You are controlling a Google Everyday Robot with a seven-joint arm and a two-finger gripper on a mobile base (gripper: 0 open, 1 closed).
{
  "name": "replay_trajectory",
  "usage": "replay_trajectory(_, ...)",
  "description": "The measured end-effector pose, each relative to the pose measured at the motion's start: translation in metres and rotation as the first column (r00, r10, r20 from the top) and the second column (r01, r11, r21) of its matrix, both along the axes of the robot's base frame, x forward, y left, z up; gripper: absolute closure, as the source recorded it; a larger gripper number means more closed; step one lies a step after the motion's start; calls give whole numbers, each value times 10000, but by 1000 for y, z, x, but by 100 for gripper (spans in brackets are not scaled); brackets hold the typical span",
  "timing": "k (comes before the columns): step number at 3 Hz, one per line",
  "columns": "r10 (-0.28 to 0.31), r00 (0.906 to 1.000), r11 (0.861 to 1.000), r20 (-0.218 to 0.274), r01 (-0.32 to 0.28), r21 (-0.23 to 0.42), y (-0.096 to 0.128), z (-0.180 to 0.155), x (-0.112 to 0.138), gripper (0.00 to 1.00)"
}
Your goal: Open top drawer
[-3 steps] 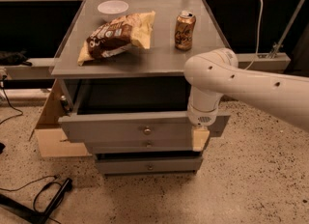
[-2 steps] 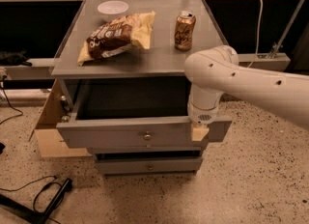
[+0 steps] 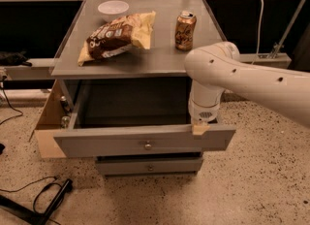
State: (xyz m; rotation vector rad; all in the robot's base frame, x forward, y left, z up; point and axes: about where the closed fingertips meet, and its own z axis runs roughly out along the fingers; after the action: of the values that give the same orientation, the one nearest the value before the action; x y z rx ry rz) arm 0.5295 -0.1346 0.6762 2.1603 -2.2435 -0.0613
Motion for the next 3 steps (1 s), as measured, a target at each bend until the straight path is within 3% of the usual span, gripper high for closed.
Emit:
replay_trajectory(1,0,10000,10000,0,0,0,0,0,2,100)
replay_trajectory(2,-220,9979,9998,-607,220,-13,-9,6,-23,100)
replay_trajectory(3,-221,9979,9998,-610,221,-13,-9,6,-23,100)
